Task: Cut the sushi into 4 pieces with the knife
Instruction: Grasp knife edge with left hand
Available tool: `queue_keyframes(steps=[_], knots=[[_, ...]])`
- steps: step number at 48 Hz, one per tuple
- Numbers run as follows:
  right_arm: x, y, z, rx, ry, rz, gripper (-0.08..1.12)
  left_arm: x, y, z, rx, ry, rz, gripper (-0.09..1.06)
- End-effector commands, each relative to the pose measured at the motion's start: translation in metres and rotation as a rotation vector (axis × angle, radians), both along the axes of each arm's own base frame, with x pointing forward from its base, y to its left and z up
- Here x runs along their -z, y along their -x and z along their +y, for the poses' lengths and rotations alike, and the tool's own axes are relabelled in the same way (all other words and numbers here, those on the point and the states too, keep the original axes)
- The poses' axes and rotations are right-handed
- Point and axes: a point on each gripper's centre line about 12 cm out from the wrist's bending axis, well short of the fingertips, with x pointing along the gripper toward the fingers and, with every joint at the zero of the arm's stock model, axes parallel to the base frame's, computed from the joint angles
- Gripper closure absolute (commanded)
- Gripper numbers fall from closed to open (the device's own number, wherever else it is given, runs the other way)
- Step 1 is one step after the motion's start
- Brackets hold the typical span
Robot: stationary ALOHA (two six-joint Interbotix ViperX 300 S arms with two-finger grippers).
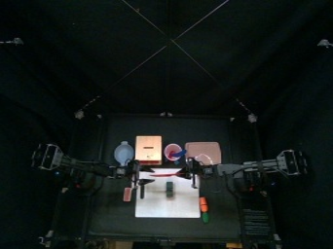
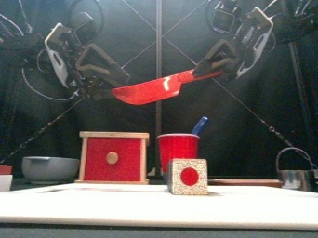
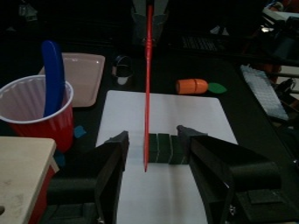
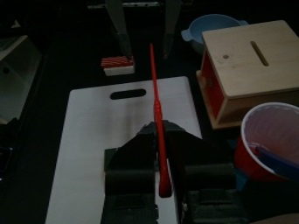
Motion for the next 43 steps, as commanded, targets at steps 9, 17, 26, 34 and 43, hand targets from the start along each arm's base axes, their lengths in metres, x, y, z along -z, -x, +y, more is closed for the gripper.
queue_keyframes(steps=[9, 17, 26, 34, 43], knots=[[-0.014, 0.006, 0.0, -0.007, 0.017, -0.05, 0.93, -0.003, -0.006, 0.003, -0.01, -0.003, -0.031, 0.14], [-0.014, 0.008, 0.0, -0.008, 0.016, -0.058, 0.93, -0.001, -0.006, 0.007, -0.028, -0.006, -0.052, 0.2], [-0.015, 0.008, 0.0, -0.012, 0.015, -0.074, 0.93, 0.003, -0.011, 0.008, -0.034, -0.008, -0.075, 0.24], [-0.016, 0.008, 0.001, -0.013, 0.015, -0.082, 0.93, 0.008, -0.015, 0.008, -0.035, -0.01, -0.079, 0.25], [-0.015, 0.009, 0.001, -0.013, 0.015, -0.08, 0.93, 0.003, -0.016, 0.009, -0.04, -0.016, -0.126, 0.26]])
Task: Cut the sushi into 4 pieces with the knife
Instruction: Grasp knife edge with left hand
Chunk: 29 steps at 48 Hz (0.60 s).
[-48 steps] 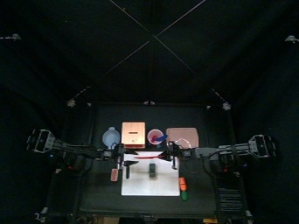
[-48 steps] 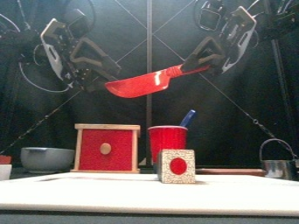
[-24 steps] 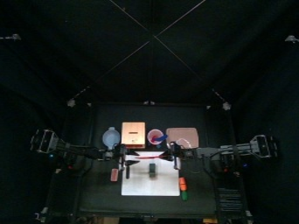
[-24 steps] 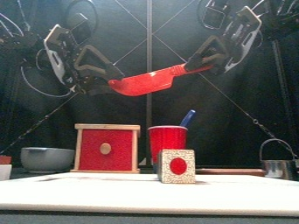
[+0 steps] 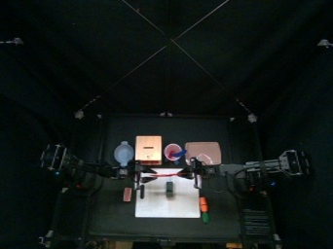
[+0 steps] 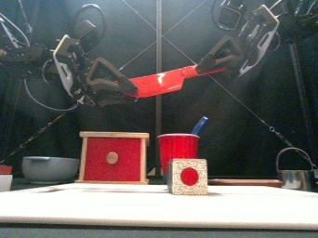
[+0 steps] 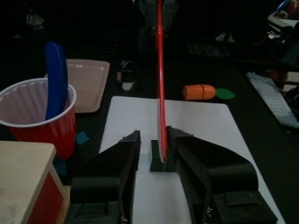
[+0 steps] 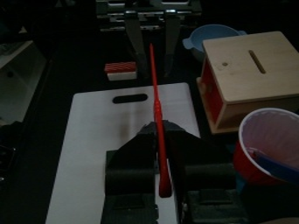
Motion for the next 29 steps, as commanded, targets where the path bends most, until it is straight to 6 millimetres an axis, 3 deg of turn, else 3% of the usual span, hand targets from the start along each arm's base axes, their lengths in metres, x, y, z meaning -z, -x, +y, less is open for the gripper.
queue_keyframes(steps=[1, 17, 29], knots=[[-0.0109, 0.0006, -0.0002, -0.001, 0.001, -0.04, 0.93, -0.0125, -0.0057, 0.0006, -0.003, -0.005, -0.064, 0.25], [-0.0108, 0.0011, -0.0002, -0.001, 0.001, -0.04, 0.93, -0.0125, -0.0052, 0.0006, -0.003, -0.007, -0.072, 0.29], [-0.0108, 0.0011, -0.0002, 0.001, -0.004, -0.04, 0.93, -0.0131, -0.0052, 0.0006, -0.003, -0.007, -0.076, 0.57]])
